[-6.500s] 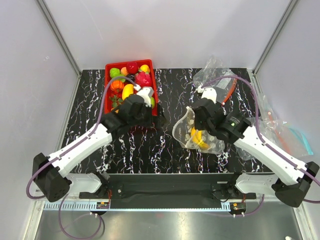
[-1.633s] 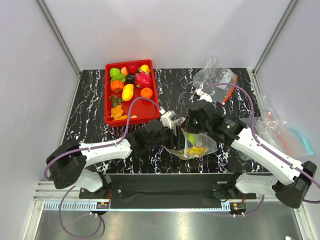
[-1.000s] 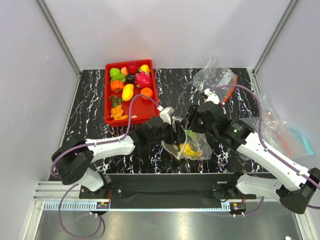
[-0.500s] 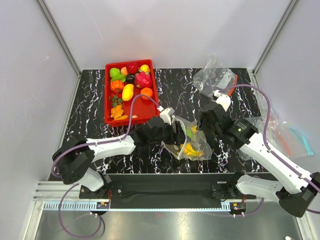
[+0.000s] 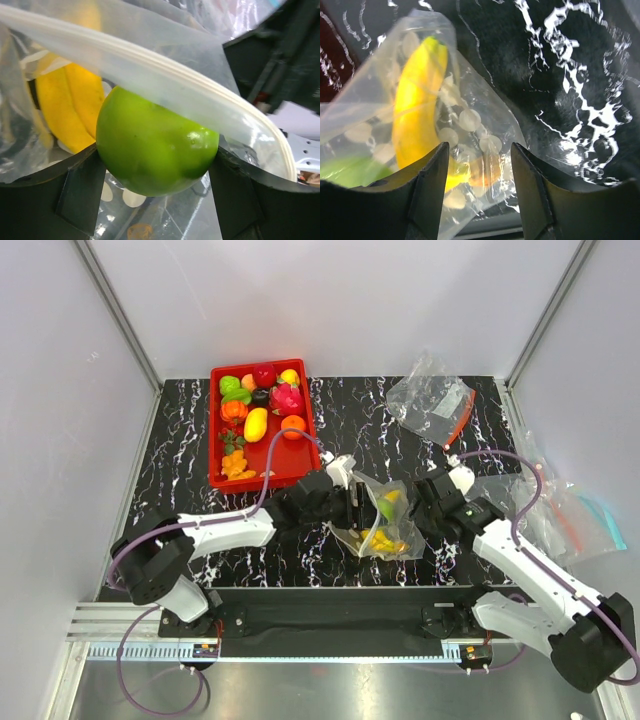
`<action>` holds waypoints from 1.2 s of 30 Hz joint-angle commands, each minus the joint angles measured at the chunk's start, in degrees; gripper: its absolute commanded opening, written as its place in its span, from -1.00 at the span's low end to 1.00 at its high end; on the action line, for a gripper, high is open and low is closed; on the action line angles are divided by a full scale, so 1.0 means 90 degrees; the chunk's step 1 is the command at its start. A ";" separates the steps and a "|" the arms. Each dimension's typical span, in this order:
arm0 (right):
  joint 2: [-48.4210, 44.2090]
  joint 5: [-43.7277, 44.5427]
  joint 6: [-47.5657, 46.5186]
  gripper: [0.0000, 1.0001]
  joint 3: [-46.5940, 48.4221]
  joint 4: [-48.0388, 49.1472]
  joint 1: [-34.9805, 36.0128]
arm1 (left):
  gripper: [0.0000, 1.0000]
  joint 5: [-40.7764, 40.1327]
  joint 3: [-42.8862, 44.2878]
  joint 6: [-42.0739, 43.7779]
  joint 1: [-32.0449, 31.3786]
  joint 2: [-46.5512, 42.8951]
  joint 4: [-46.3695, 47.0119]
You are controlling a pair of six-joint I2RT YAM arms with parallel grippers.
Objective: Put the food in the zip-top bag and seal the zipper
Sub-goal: Place the fake fruit in the zipper food storage bag.
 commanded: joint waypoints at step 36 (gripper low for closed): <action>-0.1784 0.0935 0.1032 0.06 -0.0534 0.0039 -0.0141 | 0.50 0.0071 0.1033 0.0080 -0.0372 0.0255 -0.0395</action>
